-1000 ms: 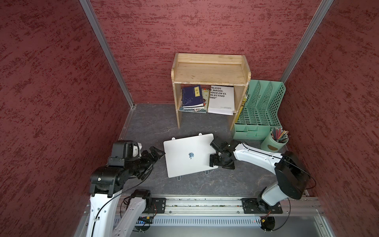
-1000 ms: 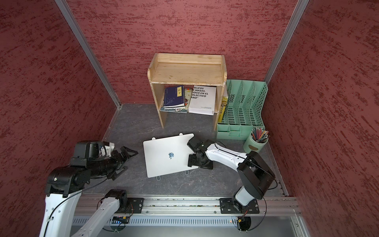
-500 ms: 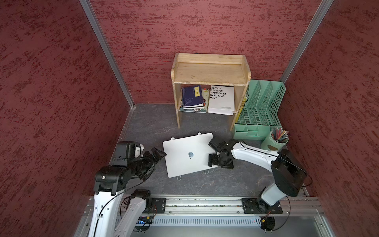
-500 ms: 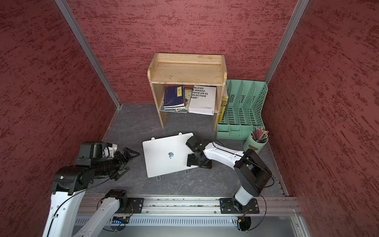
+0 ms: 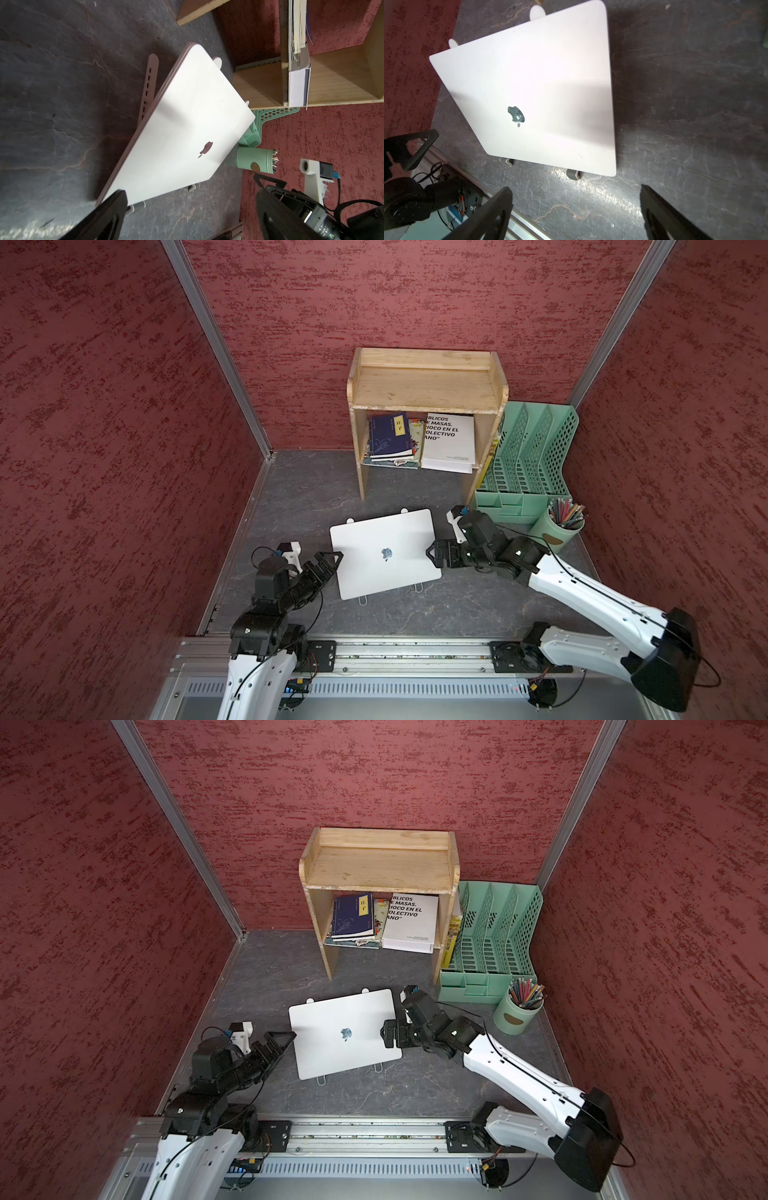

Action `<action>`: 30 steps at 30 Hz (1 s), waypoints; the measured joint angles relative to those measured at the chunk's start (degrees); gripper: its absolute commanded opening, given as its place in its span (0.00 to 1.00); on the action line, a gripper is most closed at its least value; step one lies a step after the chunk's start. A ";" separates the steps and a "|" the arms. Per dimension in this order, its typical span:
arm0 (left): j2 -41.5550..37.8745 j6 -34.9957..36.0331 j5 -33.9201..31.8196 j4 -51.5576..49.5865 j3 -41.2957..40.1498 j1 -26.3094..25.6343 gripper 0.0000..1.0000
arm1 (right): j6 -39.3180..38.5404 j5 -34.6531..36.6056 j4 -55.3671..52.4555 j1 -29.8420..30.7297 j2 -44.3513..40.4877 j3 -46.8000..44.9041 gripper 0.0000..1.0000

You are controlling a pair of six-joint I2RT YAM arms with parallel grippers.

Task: Close the laptop lid and set it aside
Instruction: Pick up the laptop from the computer stand.

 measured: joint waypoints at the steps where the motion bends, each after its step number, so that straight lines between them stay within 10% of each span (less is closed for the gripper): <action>1: -1.03 -0.07 -0.33 2.58 -2.38 0.00 0.99 | -1.22 -0.66 1.03 -0.44 -0.24 -0.92 0.98; 15: -5.38 -1.01 -0.39 28.50 -18.27 0.00 0.94 | -7.21 -20.98 19.80 -17.70 6.82 -9.81 0.92; 30: 0.09 5.33 1.53 34.21 -20.13 0.00 0.95 | -5.68 -36.33 39.01 -20.65 19.65 -16.09 0.85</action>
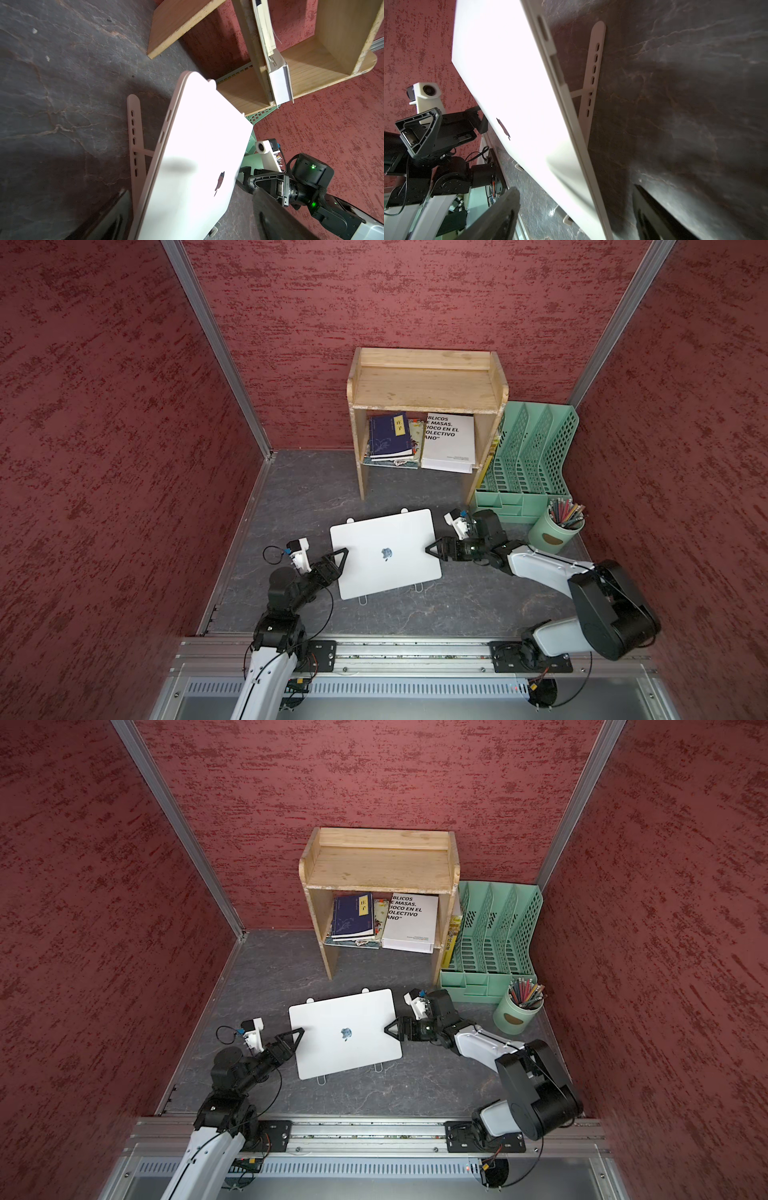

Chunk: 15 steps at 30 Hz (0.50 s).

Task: Close the laptop lid and set it aside
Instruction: Pick up the laptop from the computer stand.

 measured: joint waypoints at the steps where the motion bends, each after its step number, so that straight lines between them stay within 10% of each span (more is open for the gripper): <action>1: 1.33 0.39 0.24 0.52 -0.17 0.00 0.95 | 0.07 -0.50 0.81 -0.02 1.03 0.00 0.85; 15: 13.20 2.51 2.08 8.92 -1.09 -1.81 0.80 | 3.48 -4.96 8.85 -0.04 6.99 -0.02 0.72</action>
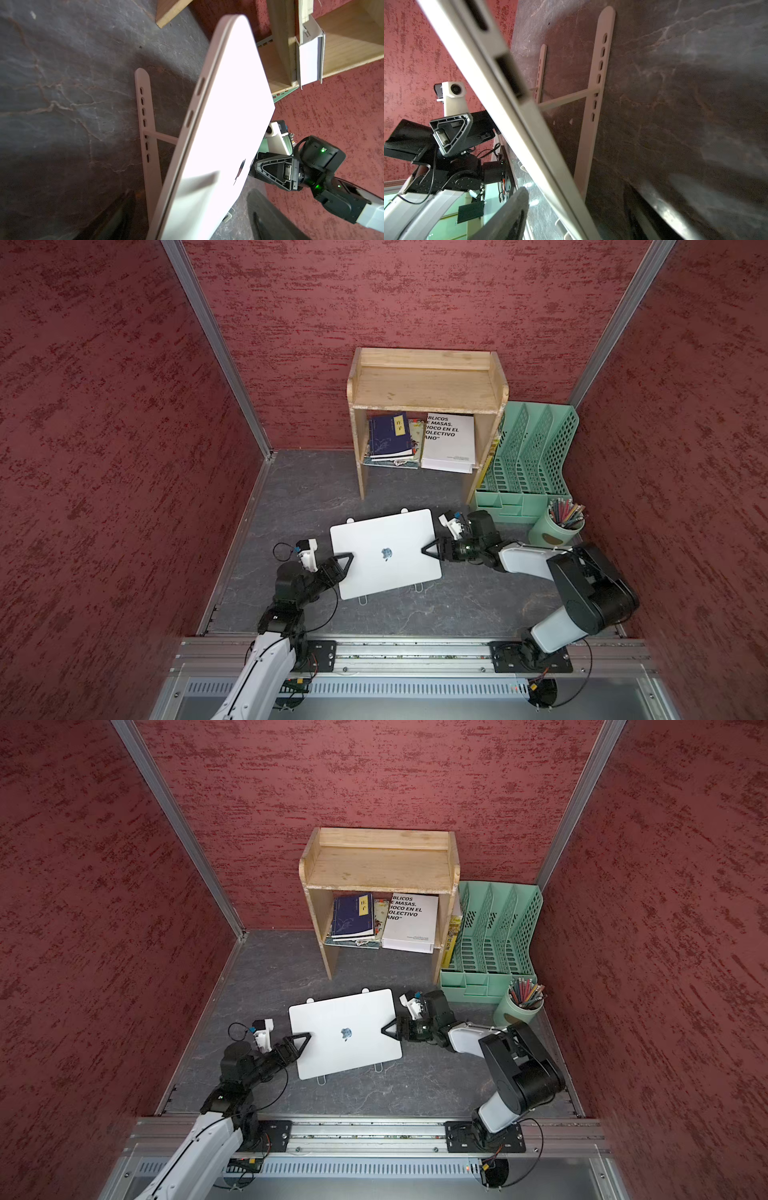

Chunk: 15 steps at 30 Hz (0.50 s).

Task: Close the laptop lid and set it aside
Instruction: Pick up the laptop from the computer stand.

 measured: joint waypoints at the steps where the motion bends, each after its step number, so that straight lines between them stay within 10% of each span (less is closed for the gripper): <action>1: -0.07 0.07 -0.02 0.02 0.00 -0.31 0.78 | 0.26 -0.20 0.39 0.00 0.00 0.00 0.71; 15: -6.45 0.11 -7.65 -9.62 1.99 -5.55 0.62 | 1.81 -1.18 -0.44 -0.04 -0.63 0.15 0.53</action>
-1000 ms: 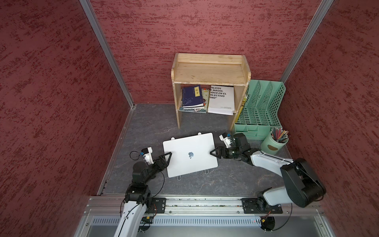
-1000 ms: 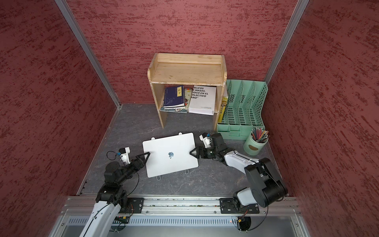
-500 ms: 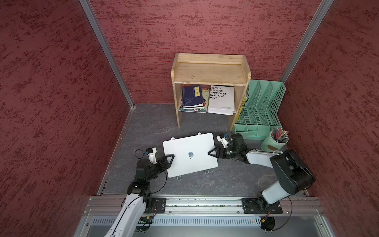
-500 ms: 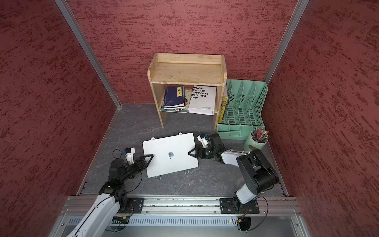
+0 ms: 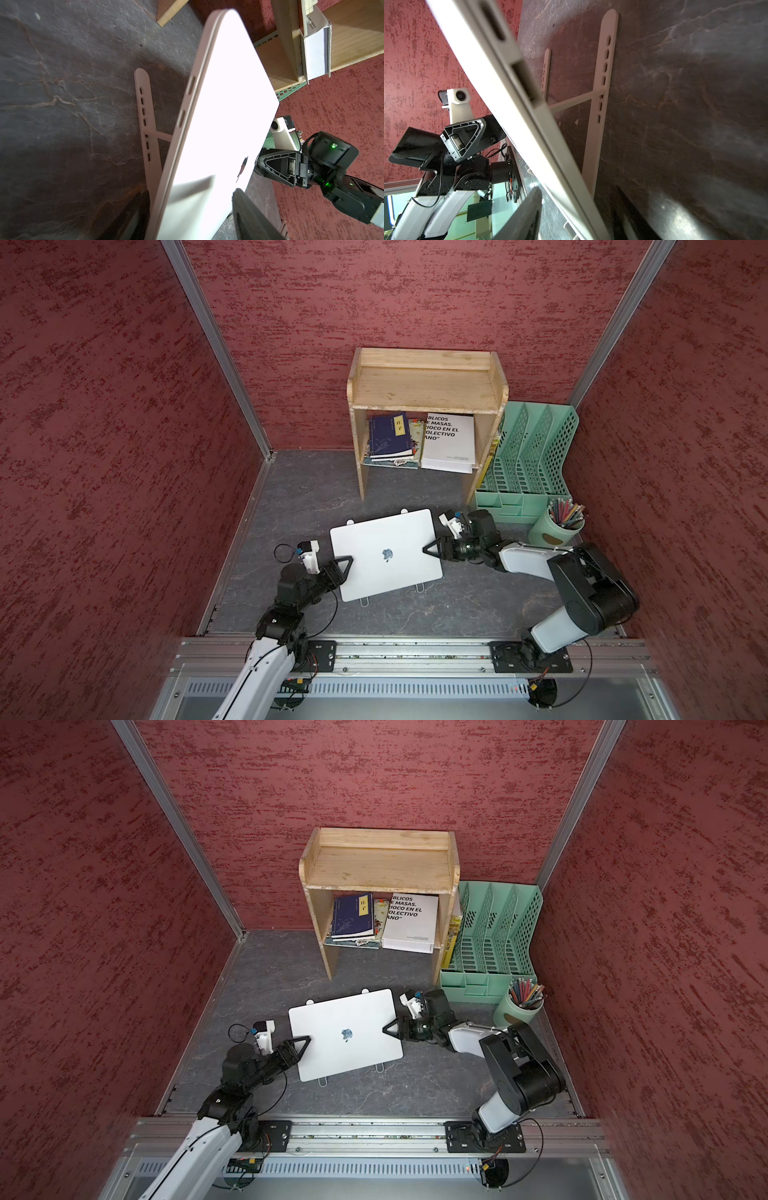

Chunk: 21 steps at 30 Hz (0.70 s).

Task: Close the laptop lid and set it aside
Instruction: Pick up the laptop from the computer stand.

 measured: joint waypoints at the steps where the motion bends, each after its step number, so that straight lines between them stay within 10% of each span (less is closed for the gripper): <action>1: -0.02 0.04 -0.50 -0.46 0.31 -0.24 0.60 | 0.00 0.07 -0.44 0.00 -0.35 0.00 0.51; 21: 6.82 4.07 -9.40 -5.70 7.89 -3.19 0.46 | -0.07 0.63 -5.46 0.35 -3.41 5.25 0.32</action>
